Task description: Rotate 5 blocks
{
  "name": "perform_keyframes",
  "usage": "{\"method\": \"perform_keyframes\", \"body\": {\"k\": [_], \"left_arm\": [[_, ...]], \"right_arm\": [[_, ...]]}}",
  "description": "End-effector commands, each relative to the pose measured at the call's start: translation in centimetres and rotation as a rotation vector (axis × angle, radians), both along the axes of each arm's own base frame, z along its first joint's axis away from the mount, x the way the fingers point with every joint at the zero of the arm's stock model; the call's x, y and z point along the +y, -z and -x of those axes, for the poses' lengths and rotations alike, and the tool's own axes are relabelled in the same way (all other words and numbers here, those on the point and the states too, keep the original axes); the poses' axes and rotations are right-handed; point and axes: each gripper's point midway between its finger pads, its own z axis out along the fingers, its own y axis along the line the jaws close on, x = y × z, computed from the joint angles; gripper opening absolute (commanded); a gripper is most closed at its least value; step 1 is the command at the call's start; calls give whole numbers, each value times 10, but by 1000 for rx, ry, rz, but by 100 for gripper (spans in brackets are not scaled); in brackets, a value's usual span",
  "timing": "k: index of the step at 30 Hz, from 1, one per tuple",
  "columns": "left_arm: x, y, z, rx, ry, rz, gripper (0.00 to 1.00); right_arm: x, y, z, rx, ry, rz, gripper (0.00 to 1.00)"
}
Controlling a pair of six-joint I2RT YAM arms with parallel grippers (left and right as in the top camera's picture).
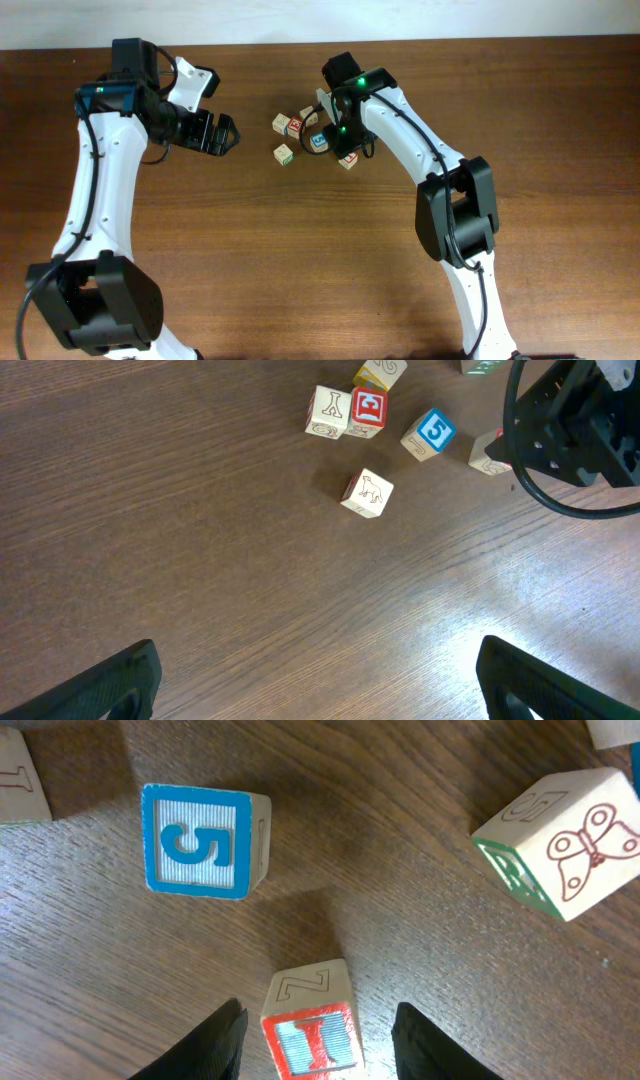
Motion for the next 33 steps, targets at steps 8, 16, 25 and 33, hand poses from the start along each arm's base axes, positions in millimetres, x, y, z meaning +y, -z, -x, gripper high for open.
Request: {"method": "perform_keyframes", "body": {"k": [8, 16, 25, 33], "left_arm": [[-2, -8, -4, -23, 10, 12, 99], [-2, -8, -4, -23, 10, 12, 99], [-2, -8, -4, -23, 10, 12, 99], [-2, -8, -4, -23, 10, 12, 99]], "right_arm": [[0, 23, 0, 21, -20, 30, 48], [-6, 39, 12, 68, -20, 52, 48], [-6, 39, 11, 65, -13, 49, 39], [-11, 33, 30, 159, 143, 56, 30]]}}
